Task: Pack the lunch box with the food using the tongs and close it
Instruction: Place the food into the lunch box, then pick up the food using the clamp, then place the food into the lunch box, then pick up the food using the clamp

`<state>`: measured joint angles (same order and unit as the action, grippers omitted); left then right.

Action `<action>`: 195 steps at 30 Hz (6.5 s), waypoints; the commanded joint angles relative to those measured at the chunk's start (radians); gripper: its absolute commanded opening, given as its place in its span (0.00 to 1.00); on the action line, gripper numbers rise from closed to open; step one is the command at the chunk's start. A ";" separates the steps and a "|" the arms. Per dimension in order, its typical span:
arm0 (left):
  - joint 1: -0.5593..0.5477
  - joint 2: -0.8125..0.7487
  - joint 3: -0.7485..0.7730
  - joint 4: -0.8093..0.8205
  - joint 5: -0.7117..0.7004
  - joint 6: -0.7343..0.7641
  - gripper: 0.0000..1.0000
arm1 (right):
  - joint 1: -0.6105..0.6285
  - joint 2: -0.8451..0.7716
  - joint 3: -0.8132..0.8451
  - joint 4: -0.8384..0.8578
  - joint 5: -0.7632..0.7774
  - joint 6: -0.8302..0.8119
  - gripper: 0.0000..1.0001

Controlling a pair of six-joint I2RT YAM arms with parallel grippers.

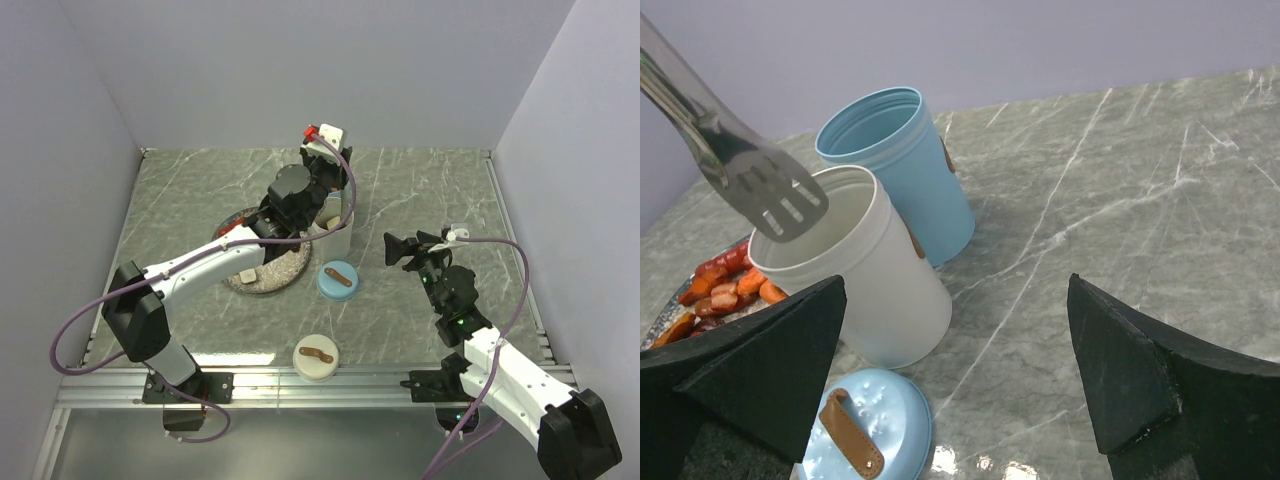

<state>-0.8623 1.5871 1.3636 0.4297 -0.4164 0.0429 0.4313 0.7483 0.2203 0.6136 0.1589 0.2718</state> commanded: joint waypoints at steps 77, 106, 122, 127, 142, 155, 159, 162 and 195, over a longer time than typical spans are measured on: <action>0.097 -0.478 -0.928 0.443 -0.579 0.011 0.31 | -0.008 -0.003 0.021 0.029 -0.004 -0.003 0.98; 0.095 -0.322 -0.324 0.158 -0.070 -0.001 0.19 | -0.006 -0.009 0.017 0.029 -0.004 -0.003 0.98; 0.060 -0.102 -0.061 0.107 0.100 -0.035 0.21 | -0.006 -0.006 0.019 0.031 -0.007 -0.003 0.98; 0.051 -0.039 -0.003 0.103 0.119 -0.037 0.28 | -0.006 -0.009 0.016 0.031 -0.010 -0.003 0.98; 0.039 -0.024 -0.012 0.156 0.094 -0.015 0.43 | -0.006 -0.006 0.016 0.034 -0.012 -0.005 0.98; 0.039 -0.268 -0.269 0.340 -0.123 0.121 0.39 | -0.008 0.000 0.019 0.037 -0.015 -0.005 0.98; 0.066 -0.315 -0.337 0.340 -0.174 0.149 0.39 | -0.006 0.006 0.019 0.037 -0.015 -0.005 0.98; 0.124 -0.315 -0.373 0.307 -0.142 0.124 0.40 | -0.006 0.008 0.022 0.035 -0.015 -0.006 0.98; 0.399 -0.032 -0.524 0.388 0.139 0.012 0.35 | -0.006 0.017 0.024 0.037 -0.012 -0.005 0.98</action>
<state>-0.4652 1.5459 0.8520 0.7830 -0.3111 0.0811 0.4313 0.7635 0.2203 0.6147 0.1482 0.2718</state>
